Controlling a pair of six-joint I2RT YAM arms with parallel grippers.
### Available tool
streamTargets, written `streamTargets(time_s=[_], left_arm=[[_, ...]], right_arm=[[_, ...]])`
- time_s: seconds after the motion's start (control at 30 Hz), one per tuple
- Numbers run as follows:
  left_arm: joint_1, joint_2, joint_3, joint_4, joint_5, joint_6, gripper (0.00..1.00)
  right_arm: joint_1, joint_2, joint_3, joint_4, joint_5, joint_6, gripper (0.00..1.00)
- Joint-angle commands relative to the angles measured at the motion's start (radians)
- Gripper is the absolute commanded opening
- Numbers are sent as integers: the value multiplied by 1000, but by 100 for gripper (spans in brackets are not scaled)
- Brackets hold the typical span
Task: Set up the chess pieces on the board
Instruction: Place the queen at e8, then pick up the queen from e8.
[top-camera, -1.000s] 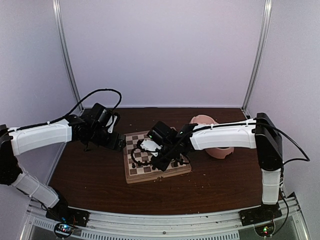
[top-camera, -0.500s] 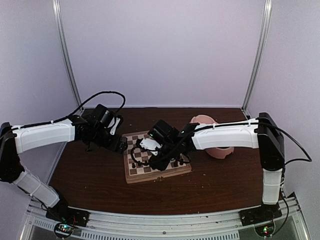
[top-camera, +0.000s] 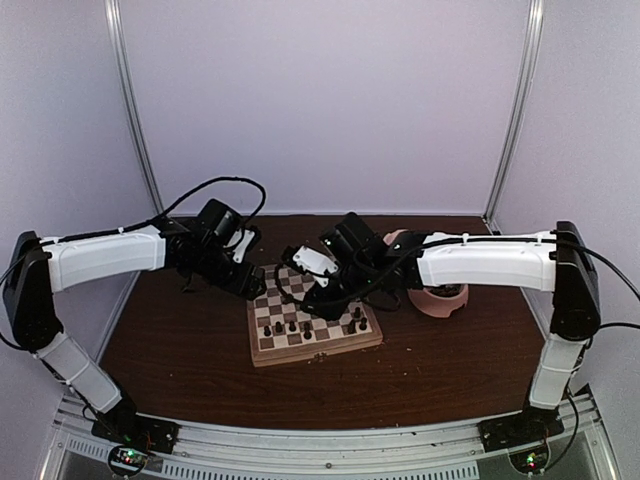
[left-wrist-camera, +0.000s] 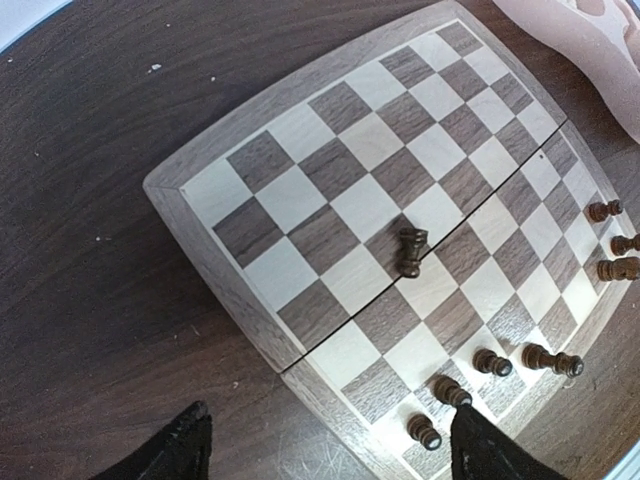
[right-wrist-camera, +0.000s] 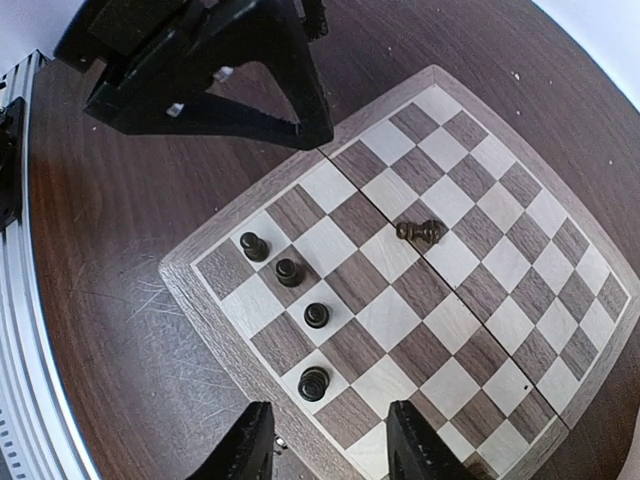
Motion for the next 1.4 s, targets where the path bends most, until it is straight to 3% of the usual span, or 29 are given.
streamTargets(time_s=[0.0, 0.43, 1.13, 1.37], left_arm=[[-10, 44, 51, -6, 58, 16, 81], [-14, 55, 70, -6, 52, 13, 80], [-14, 69, 69, -7, 53, 20, 81], [-14, 71, 73, -6, 57, 11, 80]], right_arm=[[-6, 44, -4, -8, -15, 18, 40], [4, 158, 61, -66, 25, -5, 38], [5, 172, 77, -69, 1, -8, 10], [5, 97, 21, -52, 36, -6, 9]])
